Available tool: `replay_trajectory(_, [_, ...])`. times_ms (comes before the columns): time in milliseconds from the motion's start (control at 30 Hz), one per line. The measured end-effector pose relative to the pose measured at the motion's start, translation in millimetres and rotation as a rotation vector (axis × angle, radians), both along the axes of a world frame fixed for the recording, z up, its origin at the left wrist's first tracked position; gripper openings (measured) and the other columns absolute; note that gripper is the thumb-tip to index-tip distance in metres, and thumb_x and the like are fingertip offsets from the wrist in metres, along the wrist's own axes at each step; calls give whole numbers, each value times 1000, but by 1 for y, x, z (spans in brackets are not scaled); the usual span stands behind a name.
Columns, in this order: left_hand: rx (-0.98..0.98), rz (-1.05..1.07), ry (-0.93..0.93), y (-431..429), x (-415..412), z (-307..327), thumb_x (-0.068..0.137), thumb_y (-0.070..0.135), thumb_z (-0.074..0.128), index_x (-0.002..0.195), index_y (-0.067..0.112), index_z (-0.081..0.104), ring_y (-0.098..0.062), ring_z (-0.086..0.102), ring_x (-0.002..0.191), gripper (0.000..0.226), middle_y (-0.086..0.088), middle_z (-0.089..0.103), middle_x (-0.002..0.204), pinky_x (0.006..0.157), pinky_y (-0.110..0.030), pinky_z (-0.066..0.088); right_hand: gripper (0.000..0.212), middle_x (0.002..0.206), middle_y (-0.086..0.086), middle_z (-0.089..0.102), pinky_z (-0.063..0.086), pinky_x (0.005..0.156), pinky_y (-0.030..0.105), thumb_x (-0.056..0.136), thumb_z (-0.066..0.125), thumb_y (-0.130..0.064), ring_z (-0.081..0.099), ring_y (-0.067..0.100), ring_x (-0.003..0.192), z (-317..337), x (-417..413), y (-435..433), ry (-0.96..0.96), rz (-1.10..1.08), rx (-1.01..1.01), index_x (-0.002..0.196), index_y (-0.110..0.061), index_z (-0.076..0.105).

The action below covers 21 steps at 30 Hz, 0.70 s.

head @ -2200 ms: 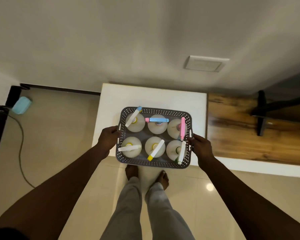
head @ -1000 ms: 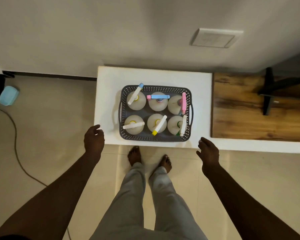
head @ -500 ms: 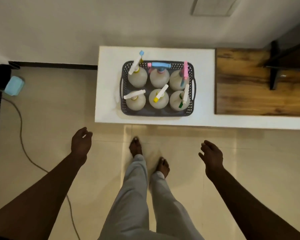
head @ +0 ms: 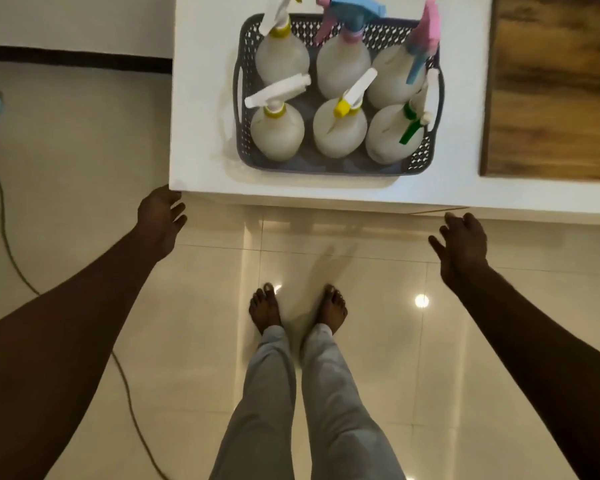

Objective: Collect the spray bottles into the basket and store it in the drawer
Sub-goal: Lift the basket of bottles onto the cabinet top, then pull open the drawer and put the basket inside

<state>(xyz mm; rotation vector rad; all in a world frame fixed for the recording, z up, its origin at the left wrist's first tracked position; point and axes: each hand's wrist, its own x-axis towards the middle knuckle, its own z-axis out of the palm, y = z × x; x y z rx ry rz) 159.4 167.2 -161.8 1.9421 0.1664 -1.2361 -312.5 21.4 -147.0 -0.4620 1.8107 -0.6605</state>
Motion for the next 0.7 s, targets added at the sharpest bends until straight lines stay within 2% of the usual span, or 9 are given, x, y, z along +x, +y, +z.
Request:
replay_trajectory(67, [3, -11, -38, 1, -2, -11, 91, 3, 49, 113, 24, 67, -18, 52, 105, 35, 8, 60, 106, 102, -34, 44, 41, 123, 6, 48, 57, 103, 40, 105, 61, -17, 49, 17, 106, -9, 1, -7, 22, 10, -23, 145, -15, 50])
replay_trajectory(167, [-42, -28, -84, 3, -3, -27, 83, -2, 46, 107, 30, 70, -14, 53, 102, 47, 10, 63, 107, 103, -33, 45, 16, 119, 8, 41, 57, 106, 45, 104, 60, -18, 45, 18, 101, -17, 1, -17, 66, -24, -50, 118, -16, 52])
replay_trajectory(267, [-83, -18, -131, 5, -4, -38, 76, -2, 48, 104, 29, 69, -16, 54, 100, 47, 13, 64, 100, 101, -33, 46, 15, 111, 8, 48, 60, 102, 41, 104, 60, -17, 50, 16, 96, -19, -2, -27, 71, -84, -60, 117, -14, 52])
replay_trajectory(333, [-106, -27, -171, 7, -8, -43, 73, -1, 49, 106, 29, 67, -18, 55, 99, 48, 14, 66, 106, 96, -32, 46, 20, 102, -1, 54, 60, 102, 37, 106, 56, -18, 57, 13, 94, -21, -4, -30, 64, -72, -55, 125, -14, 52])
replay_trajectory(400, [-133, -43, -212, 9, -11, -46, 72, 0, 50, 101, 31, 67, -20, 52, 96, 46, 16, 66, 105, 89, -32, 43, 28, 104, -3, 55, 59, 100, 35, 107, 53, -16, 58, 12, 97, -23, -5, -29, 43, -72, -80, 134, -10, 55])
replay_trajectory(467, [-146, -59, -251, 11, -12, -49, 72, -1, 52, 96, 31, 66, -21, 48, 94, 42, 18, 65, 98, 86, -34, 40, 15, 113, 1, 54, 58, 103, 38, 107, 54, -14, 53, 14, 101, -26, -6, -23, 21, -91, -103, 119, -15, 61])
replay_trajectory(567, [-141, -69, -274, 17, -12, -54, 77, 3, 55, 103, 28, 66, -20, 49, 93, 37, 13, 60, 91, 86, -33, 41, 11, 98, -2, 49, 55, 110, 44, 105, 53, -14, 45, 12, 90, -30, -11, -17, 36, -69, -99, 99, -22, 59])
replay_trajectory(633, [-130, -69, -315, 25, -12, -57, 84, 8, 59, 115, 21, 70, -17, 55, 94, 35, 8, 63, 94, 87, -31, 45, 11, 98, -3, 54, 55, 110, 43, 105, 56, -16, 50, 10, 91, -32, -15, -14, 46, -35, -108, 107, -22, 65])
replay_trajectory(700, [-140, -54, -354, 36, -12, -61, 93, 17, 64, 122, 16, 72, -17, 62, 97, 30, 1, 68, 103, 88, -31, 48, 35, 131, 2, 63, 54, 111, 39, 105, 60, -17, 61, 13, 114, -34, -20, -10, 68, -12, -107, 139, -18, 63])
